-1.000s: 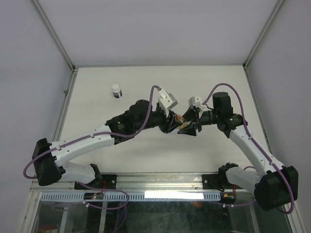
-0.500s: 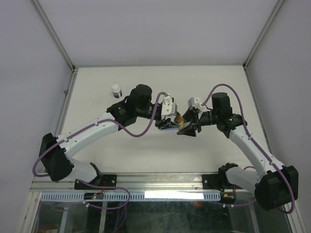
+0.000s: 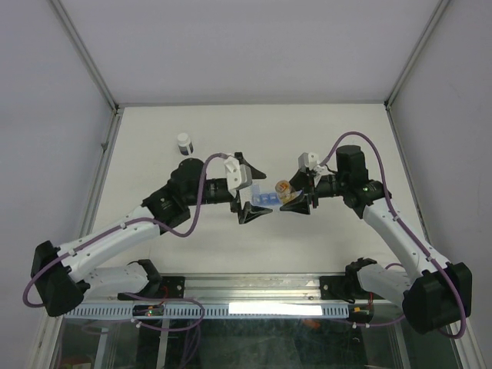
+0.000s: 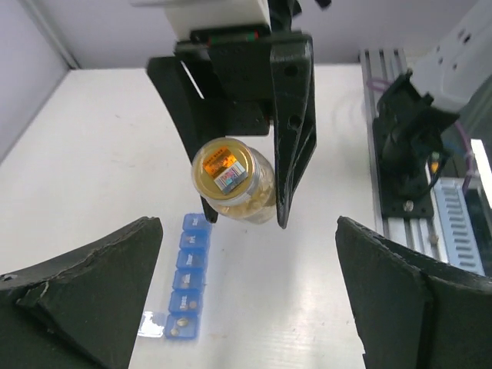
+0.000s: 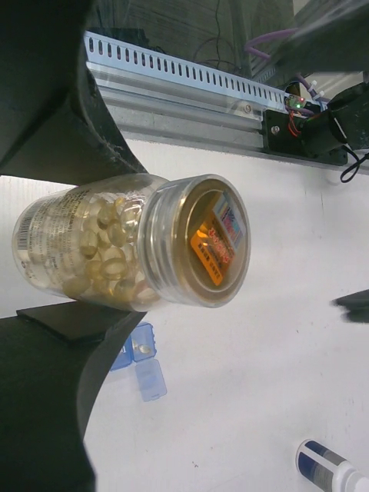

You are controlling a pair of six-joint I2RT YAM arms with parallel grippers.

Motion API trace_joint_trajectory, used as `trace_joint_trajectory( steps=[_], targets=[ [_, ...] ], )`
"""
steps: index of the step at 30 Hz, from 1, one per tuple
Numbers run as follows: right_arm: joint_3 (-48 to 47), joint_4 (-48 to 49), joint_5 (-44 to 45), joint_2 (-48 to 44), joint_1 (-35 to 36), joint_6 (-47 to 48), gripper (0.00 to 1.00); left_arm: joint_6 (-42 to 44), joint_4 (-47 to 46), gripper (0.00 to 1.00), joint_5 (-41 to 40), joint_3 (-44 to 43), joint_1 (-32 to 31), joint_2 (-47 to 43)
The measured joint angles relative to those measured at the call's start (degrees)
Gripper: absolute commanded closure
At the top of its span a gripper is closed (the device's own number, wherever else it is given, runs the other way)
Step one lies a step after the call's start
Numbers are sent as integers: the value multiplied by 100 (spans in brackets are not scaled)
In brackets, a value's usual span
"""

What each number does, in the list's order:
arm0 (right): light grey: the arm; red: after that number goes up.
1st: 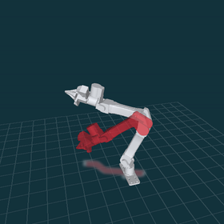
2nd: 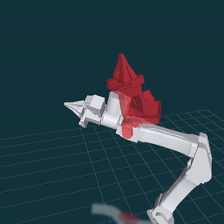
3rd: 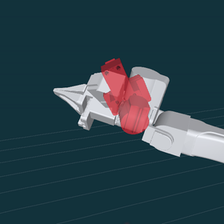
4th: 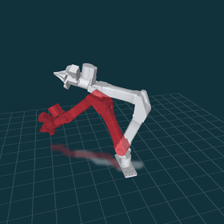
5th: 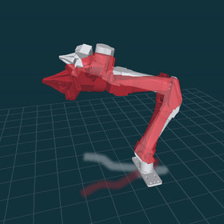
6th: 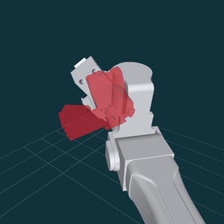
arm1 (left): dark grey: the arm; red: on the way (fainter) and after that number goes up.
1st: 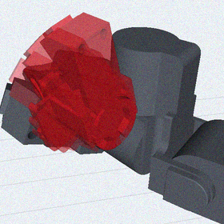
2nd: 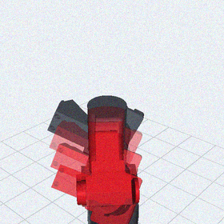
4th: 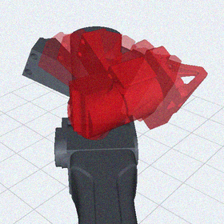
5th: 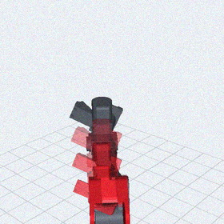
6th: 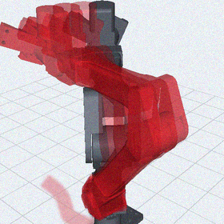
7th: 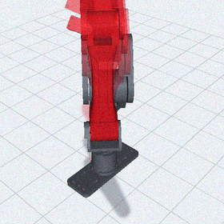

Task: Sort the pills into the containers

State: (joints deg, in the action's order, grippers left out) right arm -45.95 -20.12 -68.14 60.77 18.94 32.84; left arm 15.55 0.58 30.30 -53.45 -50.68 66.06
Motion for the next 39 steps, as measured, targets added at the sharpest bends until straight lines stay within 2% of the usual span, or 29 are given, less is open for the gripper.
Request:
trace_joint_trajectory(
  steps=[4, 6, 8, 11, 16, 21, 26, 33, 39],
  targets=[
    [0, 17, 2, 0, 0, 0, 100, -1064, -1071, 2, -498, 730, 2, -796],
    [0, 17, 2, 0, 0, 0, 100, -1725, -1593, 11, -636, 1043, 2, -994],
    [0, 17, 2, 0, 0, 0, 100, -2494, -1956, 17, -822, 1193, -13, -981],
    [0, 17, 4, 0, 0, 0, 100, -3174, -1880, 17, -1552, 1095, -297, -728],
    [0, 17, 4, 0, 0, 0, 100, -3364, -957, 18, -3141, 380, -1355, -214],
    [0, 17, 4, 0, -2, 0, 100, -3421, -337, 20, -4081, -199, -1565, 61],
    [0, 17, 4, 0, -7, 0, 100, -3421, -2, 26, -4474, -444, -1565, 267],
    [0, 17, 4, 0, -13, 0, 100, -3407, 214, 32, -4524, -752, -1565, 627],
    [0, 17, 4, 0, -13, 0, 100, -3373, 396, 47, -4527, -922, -1565, 750]
  ],
)
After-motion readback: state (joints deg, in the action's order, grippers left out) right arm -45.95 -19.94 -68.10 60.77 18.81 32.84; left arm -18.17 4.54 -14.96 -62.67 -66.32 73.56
